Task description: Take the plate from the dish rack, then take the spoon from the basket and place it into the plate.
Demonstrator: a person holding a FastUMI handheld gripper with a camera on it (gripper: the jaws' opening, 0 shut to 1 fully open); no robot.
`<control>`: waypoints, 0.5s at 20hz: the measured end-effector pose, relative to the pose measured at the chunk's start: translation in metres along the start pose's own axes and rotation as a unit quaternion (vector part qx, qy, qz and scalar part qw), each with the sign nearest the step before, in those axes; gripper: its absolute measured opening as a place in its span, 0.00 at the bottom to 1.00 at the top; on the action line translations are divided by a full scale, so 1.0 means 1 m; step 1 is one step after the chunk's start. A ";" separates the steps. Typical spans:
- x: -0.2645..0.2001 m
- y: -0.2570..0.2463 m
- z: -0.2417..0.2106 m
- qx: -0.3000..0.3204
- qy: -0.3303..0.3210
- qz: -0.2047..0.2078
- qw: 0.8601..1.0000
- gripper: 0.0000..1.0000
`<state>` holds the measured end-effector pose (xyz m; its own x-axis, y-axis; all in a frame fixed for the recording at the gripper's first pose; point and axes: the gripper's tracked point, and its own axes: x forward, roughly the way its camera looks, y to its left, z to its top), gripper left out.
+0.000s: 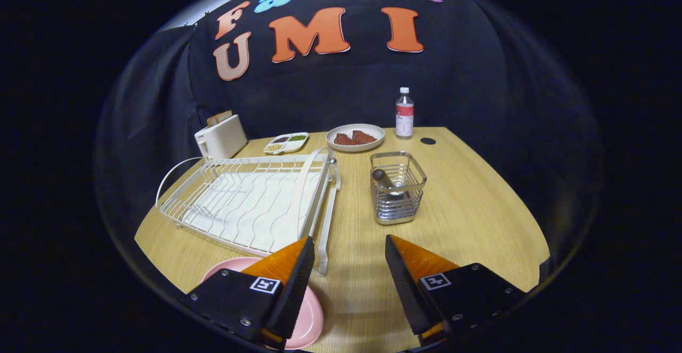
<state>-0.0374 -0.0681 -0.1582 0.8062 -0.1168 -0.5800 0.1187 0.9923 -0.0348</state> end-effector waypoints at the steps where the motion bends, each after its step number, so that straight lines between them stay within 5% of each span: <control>1: 0.006 -0.005 0.009 -0.005 -0.015 -0.011 1.000 0.80; 5: 0.029 -0.025 0.034 -0.045 -0.068 -0.062 0.995 0.79; 10: 0.049 -0.029 0.043 -0.072 -0.090 -0.091 0.989 0.63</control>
<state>0.0237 -0.1046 -0.1507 0.8705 -0.2865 -0.4002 0.1983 0.9483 -0.2477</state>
